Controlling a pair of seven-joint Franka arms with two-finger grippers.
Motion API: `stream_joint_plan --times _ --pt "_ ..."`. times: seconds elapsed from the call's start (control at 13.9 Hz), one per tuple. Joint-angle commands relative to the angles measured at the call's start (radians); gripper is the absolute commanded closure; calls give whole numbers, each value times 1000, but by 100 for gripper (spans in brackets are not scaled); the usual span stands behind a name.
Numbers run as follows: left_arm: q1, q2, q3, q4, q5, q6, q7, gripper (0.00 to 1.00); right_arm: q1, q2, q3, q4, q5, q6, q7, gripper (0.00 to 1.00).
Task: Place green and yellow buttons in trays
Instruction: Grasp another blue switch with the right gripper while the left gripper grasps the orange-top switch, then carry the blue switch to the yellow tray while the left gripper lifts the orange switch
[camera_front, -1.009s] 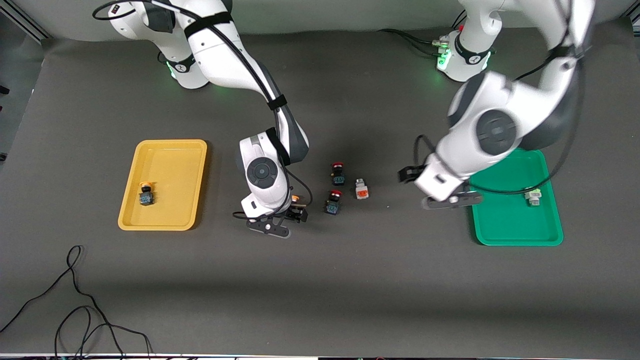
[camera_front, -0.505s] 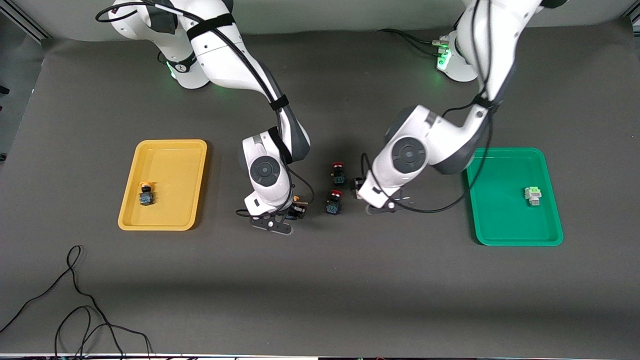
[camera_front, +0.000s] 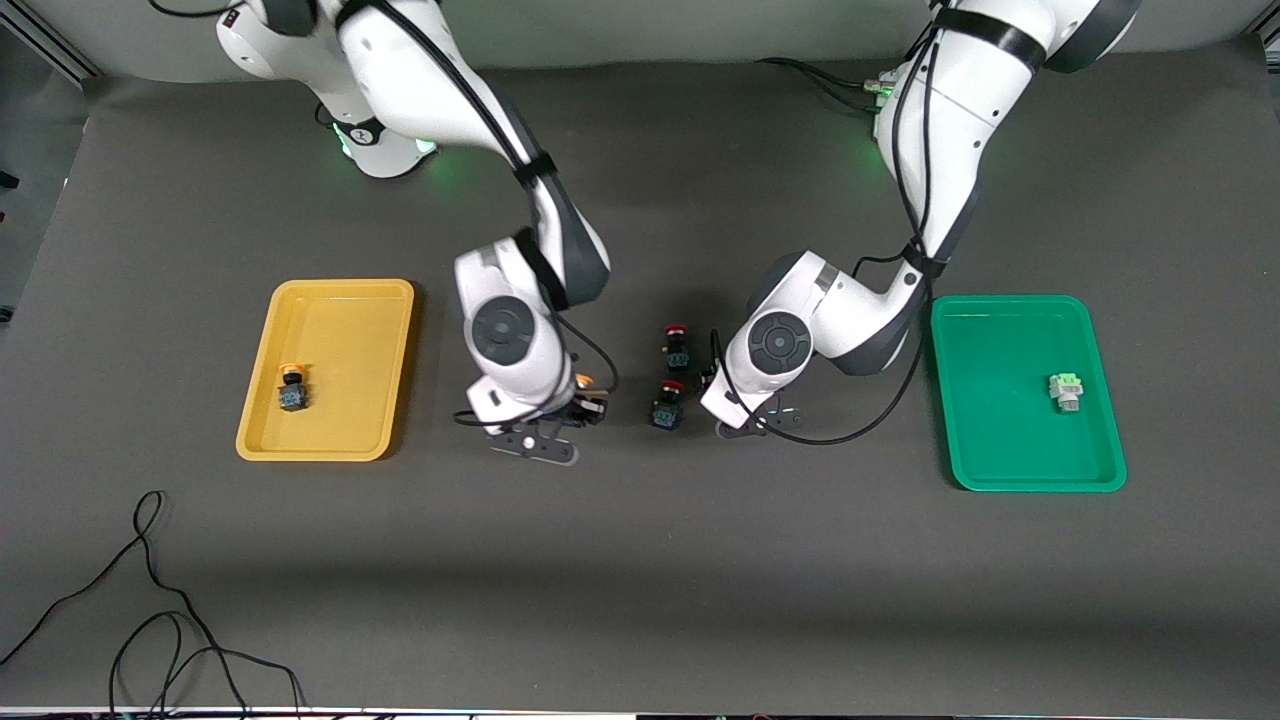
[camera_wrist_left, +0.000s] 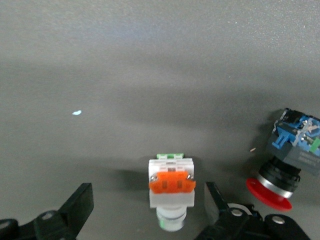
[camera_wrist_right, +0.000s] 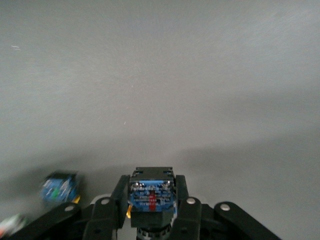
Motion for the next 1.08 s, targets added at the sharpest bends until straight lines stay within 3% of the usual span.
stream_joint_plan --times 0.0,0.14,0.29,0.36,0.43,0.5,0.79,1.01 --pt "-25 15 14 6 19 32 -43 1 -16 -106 -49 18 -1 -160 -98 76" --pt "-28 18 15 6 19 36 -43 1 -14 -145 -115 8 -13 -245 -251 76" --pt "-28 29 14 5 19 53 -41 6 4 -180 -196 -20 -106 -288 -431 76" --pt "-28 35 15 4 19 59 -40 36 3 -220 -214 -56 -151 -291 -507 76" --pt "-28 35 14 4 19 61 -40 79 -6 -264 -237 -107 -174 -288 -581 76" --pt "-28 33 14 4 19 59 -41 100 -5 -298 -282 -157 -178 -282 -649 76" --pt "-26 20 14 6 19 39 -58 100 4 -387 -438 -322 -182 -227 -864 76" --pt "-19 -49 15 15 19 -17 -84 100 3 -450 -474 -556 -181 18 -968 76"
